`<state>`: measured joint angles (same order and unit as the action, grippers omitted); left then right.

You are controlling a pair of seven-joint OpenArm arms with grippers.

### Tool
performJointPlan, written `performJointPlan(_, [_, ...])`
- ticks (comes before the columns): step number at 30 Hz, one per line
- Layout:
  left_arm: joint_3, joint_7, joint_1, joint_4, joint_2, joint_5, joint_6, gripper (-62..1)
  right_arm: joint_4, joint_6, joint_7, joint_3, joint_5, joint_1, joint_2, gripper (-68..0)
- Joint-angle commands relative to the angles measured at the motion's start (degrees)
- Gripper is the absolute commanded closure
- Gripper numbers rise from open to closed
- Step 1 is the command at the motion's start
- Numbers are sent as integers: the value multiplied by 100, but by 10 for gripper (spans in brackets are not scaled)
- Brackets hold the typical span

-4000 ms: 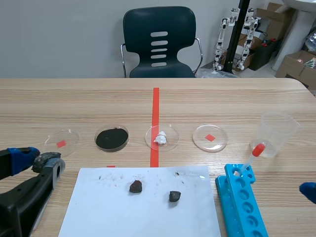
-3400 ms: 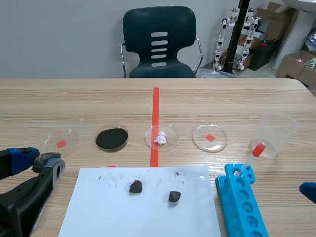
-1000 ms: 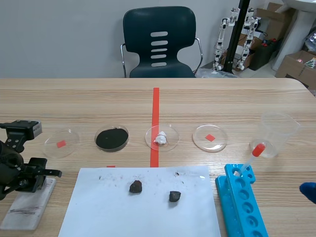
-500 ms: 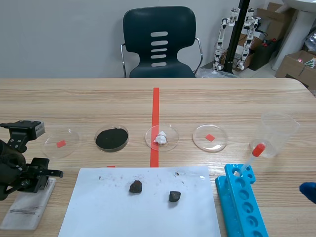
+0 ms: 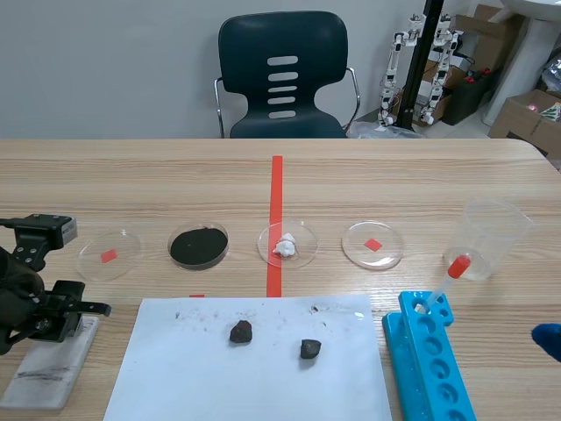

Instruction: Rub the mineral on the streak plate

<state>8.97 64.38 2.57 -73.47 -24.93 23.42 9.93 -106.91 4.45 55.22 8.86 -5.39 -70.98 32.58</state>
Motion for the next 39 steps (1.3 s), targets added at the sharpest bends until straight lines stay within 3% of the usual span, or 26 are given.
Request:
performJointPlan(1, [-11,101,33,4,-20,-223,129,-130,-114,0,101,-17,-17,24,26,-679])
performJointPlan(8, [-11,164,33,4,-20,-490,258,-130,-114,0,101,-17,-17,24,26,-679])
performJointPlan(19, [-11,-74,31,4,-17,551,-74,-130,-114,0,101,-17,-17,24,26,-679])
performJointPlan(22, [-11,-98,31,4,-15,627,-74,-130,-114,0,101,-17,-17,24,26,-679])
performJointPlan(25, [-11,-96,31,4,-17,531,-68,-130,-114,0,101,-17,-17,24,26,-679])
performJointPlan(31, [-11,7,31,4,-20,-229,273,-130,-114,0,101,-17,-17,24,26,-679])
performJointPlan(34, [-11,17,31,4,-20,-463,356,-130,-114,0,101,-17,-17,24,26,-679])
performJointPlan(39, [-11,11,31,4,-17,-496,385,-130,-114,0,101,-17,-17,24,26,-679])
